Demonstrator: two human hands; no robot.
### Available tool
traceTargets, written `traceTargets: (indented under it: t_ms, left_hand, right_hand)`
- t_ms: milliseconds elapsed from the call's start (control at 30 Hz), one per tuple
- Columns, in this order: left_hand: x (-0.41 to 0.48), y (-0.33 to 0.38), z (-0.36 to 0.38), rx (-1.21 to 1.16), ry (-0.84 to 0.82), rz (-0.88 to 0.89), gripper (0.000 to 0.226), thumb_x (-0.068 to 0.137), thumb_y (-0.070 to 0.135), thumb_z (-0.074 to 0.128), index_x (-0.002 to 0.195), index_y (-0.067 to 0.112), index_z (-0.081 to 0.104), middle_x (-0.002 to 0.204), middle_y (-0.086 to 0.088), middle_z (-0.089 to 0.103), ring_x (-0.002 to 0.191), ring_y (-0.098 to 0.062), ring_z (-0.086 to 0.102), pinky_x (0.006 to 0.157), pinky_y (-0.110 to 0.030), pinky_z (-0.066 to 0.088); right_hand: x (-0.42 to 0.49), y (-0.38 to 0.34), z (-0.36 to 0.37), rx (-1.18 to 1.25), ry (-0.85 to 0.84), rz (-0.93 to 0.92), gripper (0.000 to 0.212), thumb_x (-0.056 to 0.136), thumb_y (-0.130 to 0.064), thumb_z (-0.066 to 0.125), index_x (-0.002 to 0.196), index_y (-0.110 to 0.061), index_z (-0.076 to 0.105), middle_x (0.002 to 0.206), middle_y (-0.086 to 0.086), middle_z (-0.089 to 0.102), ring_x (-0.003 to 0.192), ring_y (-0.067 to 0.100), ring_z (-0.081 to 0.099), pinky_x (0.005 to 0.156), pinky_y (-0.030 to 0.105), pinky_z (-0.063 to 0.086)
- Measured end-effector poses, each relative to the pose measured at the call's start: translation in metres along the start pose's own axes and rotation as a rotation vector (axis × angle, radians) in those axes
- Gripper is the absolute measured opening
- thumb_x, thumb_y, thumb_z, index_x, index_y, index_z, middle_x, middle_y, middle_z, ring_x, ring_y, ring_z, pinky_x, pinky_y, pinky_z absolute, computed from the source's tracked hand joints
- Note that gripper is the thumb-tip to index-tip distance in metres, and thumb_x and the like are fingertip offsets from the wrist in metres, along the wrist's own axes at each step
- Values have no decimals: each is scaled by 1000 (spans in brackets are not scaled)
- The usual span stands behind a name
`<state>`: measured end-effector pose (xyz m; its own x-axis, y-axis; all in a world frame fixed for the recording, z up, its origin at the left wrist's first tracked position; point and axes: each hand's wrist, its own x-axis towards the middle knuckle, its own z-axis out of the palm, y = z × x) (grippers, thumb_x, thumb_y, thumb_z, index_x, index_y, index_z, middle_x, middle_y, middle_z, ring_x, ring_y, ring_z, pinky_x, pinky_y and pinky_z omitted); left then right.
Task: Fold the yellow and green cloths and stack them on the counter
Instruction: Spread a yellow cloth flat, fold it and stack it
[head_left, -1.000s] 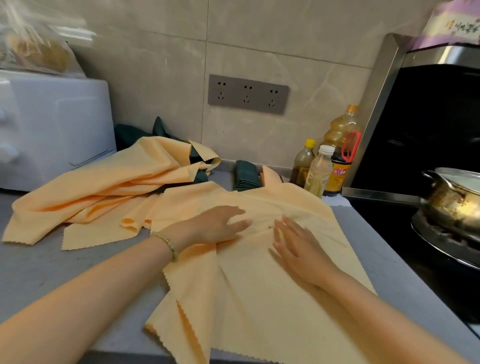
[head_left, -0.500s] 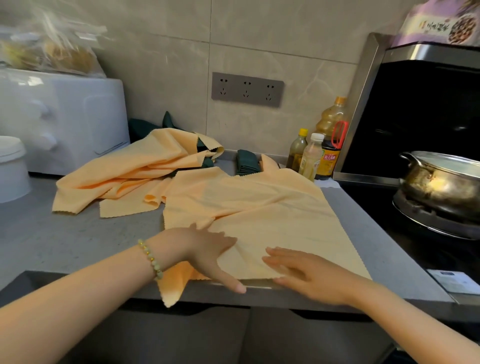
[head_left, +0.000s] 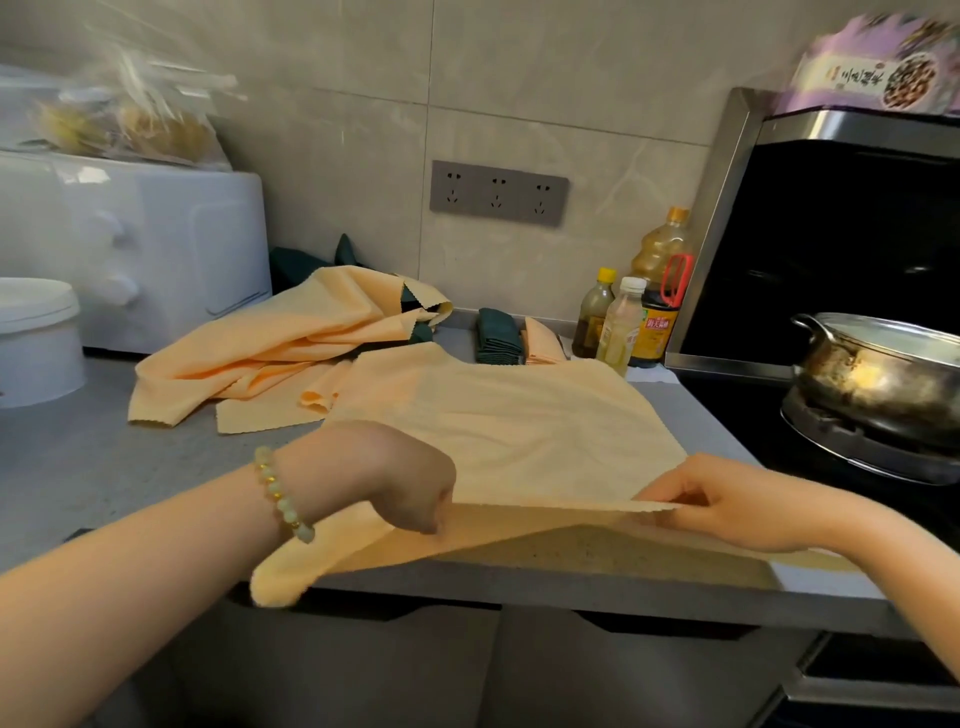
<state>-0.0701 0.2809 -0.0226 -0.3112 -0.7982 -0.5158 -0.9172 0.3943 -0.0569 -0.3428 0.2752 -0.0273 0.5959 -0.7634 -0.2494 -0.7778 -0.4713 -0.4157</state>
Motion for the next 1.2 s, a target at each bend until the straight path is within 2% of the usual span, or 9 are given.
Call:
traceTargets:
  t_ms: [67,133,233,300,500,667,800,1033,1200]
  left_hand:
    - [-14,-3,-10,-39,-78,15,33,99,38,47,97,9,62,66,6,40,57,-10,35,56,-24,29]
    - [-23,-7,-20,-65,-140,10,27,95,43,50,93,19,61,75,5,49,65,-8,40,62,-20,32]
    - [-20,-17,-36,-56,-99,-48,26,91,48,54,102,26,61,91,8,55,75,-6,45,65,-17,34]
    - [-7,-23,-43,2,20,-122,40,89,49,57,118,22,58,111,3,59,82,-7,47,67,-20,36]
    - [64,-39,-36,90,281,-202,54,88,42,63,132,12,52,128,-2,57,115,-22,54,82,-26,40]
    - [118,-57,-7,-159,385,-105,57,87,53,58,135,23,46,139,1,47,123,-19,46,98,-32,39]
    - [141,-56,10,-318,352,-37,85,84,71,43,152,25,20,158,5,20,144,-18,20,118,-39,17]
    - [159,-54,25,-327,325,-78,88,82,78,32,153,31,9,161,8,2,148,-19,-1,119,-47,1]
    - [160,-51,30,-316,360,-88,86,85,76,31,153,31,7,161,8,-1,148,-18,-3,119,-49,-1]
  right_hand:
    - [-7,-3,-5,44,-121,6,23,95,-31,51,79,-37,67,67,-20,62,62,-1,55,67,14,43]
    - [-10,-3,-10,27,-174,34,32,91,-40,55,62,-25,59,55,-5,42,49,7,34,56,20,30]
    - [1,1,-18,-48,-103,69,35,84,-51,59,74,-20,70,67,4,59,57,11,47,59,25,38]
    - [19,6,-25,-121,13,128,35,82,-51,61,86,-19,74,86,2,70,74,14,62,73,29,51]
    - [92,37,-24,-304,195,307,36,85,-38,65,111,-14,68,121,0,62,112,18,55,97,34,45]
    - [128,77,-2,-222,226,287,20,86,-44,62,100,-30,58,121,-8,56,110,13,52,97,29,43]
    - [143,88,16,9,352,247,18,87,-42,62,86,-25,60,112,-10,56,110,12,53,95,27,42]
    - [153,93,20,130,477,234,17,84,-33,69,72,-22,62,111,-8,60,106,11,55,89,24,39]
    - [153,87,17,134,352,219,16,81,-35,71,71,-25,63,115,-13,51,104,1,46,88,18,31]
